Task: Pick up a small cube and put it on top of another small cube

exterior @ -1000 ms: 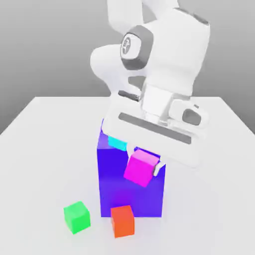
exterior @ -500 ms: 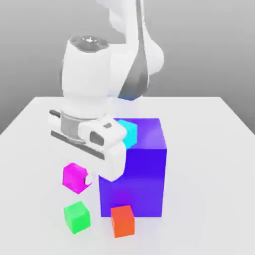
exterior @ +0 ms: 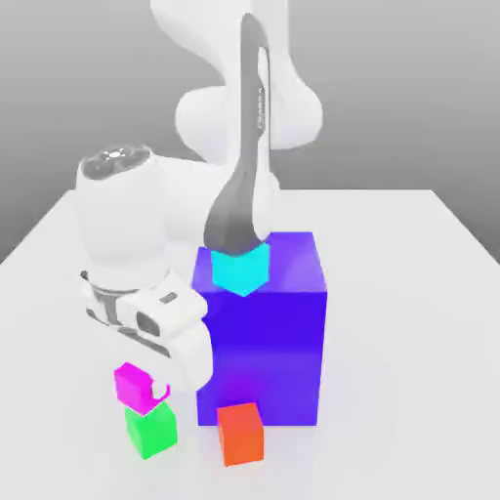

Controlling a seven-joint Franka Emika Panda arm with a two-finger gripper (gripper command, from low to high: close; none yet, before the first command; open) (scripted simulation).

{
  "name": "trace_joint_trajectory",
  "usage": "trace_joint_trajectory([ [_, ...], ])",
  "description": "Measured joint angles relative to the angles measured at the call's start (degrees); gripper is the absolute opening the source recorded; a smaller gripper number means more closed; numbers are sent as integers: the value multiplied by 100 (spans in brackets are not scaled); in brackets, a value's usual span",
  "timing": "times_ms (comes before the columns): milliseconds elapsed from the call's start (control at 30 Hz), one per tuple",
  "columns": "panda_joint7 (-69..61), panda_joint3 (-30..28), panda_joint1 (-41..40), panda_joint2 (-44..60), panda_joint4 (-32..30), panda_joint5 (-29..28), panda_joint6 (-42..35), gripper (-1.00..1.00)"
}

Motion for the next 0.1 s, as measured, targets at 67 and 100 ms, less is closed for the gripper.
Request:
trace_joint_trajectory([
  [67, -78, 74, -48, 90, 7, 105, 64, 100],
  [100, -78, 74, -49, 90, 7, 105, 64, 100],
])
